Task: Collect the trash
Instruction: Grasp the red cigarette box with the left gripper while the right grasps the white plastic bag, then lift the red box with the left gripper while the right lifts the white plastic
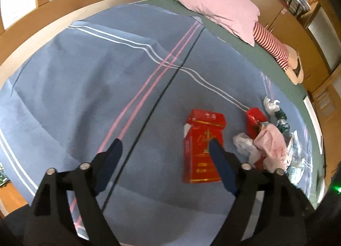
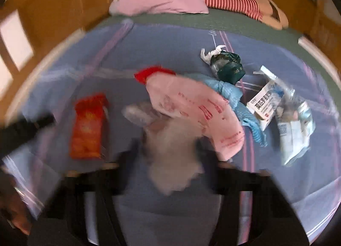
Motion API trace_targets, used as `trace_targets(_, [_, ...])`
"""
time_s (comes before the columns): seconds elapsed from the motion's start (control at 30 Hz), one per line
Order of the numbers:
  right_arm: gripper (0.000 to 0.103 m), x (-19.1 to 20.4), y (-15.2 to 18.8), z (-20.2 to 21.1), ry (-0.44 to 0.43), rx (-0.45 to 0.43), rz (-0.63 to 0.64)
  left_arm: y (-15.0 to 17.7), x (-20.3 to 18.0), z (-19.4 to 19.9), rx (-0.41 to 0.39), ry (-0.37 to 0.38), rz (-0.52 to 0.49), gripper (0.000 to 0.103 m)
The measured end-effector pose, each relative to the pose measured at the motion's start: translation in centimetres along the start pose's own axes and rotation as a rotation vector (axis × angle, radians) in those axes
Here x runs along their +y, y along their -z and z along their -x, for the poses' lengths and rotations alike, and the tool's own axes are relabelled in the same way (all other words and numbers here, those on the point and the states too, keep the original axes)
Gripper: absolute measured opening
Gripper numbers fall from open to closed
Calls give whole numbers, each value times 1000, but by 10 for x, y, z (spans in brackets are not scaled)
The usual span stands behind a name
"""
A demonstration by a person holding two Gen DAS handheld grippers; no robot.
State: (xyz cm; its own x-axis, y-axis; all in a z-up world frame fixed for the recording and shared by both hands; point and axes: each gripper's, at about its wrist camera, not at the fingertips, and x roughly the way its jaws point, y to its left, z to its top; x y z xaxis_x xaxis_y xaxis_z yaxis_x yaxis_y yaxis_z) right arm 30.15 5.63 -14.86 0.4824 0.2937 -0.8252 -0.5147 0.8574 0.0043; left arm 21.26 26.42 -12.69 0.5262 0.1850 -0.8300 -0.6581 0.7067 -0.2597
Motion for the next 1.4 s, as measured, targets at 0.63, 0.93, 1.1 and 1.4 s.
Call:
trace_targets(0.63, [35, -133, 120, 78, -280, -20, -696, 16, -61, -60, 213, -50, -351, 58])
trace_targets(0.93, [70, -99, 101, 97, -92, -103, -450, 25, -57, -7, 67, -8, -343, 57])
trace_targets(1.1, [70, -62, 88, 82, -41, -80, -260, 60, -22, 40, -19, 113, -116, 57])
trace_targets(1.4, [54, -55, 90, 53, 22, 38, -267, 81, -29, 48, -22, 164, -122, 58])
